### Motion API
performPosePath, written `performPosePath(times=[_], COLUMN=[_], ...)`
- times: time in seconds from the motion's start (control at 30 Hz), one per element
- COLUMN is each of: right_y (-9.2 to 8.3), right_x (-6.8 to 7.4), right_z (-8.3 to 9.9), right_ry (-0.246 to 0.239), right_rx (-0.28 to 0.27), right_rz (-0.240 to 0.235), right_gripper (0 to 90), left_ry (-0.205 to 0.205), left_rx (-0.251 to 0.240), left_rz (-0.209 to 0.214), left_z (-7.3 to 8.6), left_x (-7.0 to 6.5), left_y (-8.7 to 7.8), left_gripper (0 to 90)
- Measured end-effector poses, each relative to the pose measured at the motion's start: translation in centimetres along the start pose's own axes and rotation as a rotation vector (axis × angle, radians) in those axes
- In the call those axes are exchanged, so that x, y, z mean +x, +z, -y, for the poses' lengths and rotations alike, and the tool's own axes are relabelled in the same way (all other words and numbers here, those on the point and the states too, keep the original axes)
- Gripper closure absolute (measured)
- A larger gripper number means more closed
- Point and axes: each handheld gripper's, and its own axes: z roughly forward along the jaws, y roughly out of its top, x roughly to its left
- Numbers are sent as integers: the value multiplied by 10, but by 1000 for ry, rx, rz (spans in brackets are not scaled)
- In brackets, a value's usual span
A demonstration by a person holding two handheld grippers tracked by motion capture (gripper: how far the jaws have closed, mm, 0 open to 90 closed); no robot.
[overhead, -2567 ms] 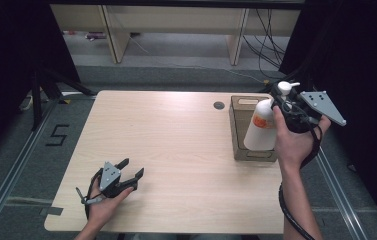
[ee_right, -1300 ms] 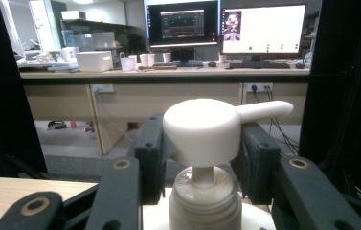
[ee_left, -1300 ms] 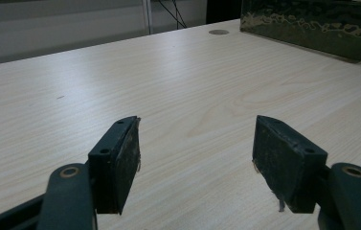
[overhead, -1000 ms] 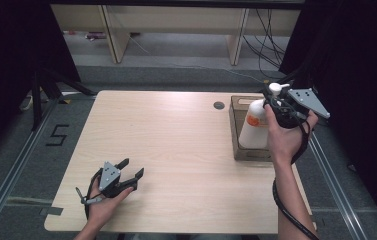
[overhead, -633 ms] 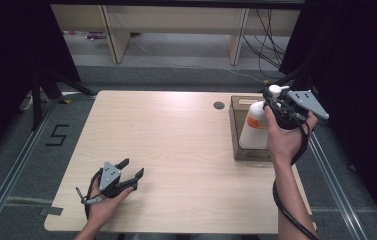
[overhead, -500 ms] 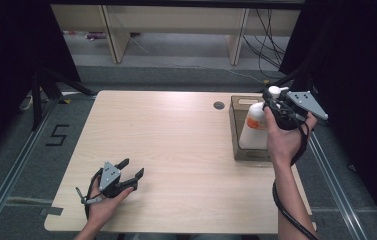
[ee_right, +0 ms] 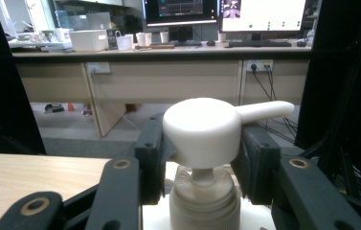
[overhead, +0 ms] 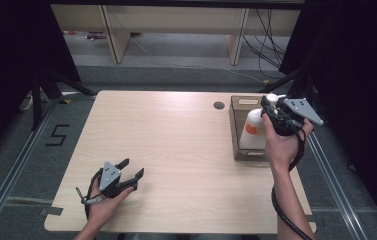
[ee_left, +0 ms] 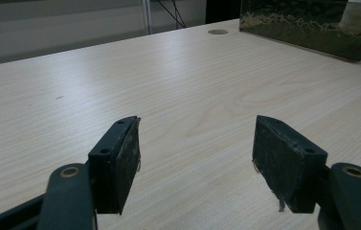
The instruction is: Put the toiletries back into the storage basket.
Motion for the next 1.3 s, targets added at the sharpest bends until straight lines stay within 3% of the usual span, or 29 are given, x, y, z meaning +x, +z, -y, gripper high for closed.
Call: performPosePath(times=[0.47,0.7,0.73,1.17,1.2,1.3], right_y=[2,2,1,0,-1,-2], right_x=[-1,-2,0,-1,0,1], right_z=[18,23,24,28,28,28], right_ry=[6,-23,8,-29,-12,-21], right_rx=[36,55,63,34,42,41], right_rz=[4,0,1,7,7,10], right_gripper=[597,596,596,591,587,541], left_ry=[-1,3,5,-4,-4,-2], left_rx=[-1,-6,-1,5,4,5], left_rz=[0,3,1,-3,-3,-3], left_z=[0,0,0,0,0,0], left_x=[0,-1,-1,-1,-1,-1], left_y=[0,1,1,1,1,1], left_gripper=[328,329,329,330,329,330])
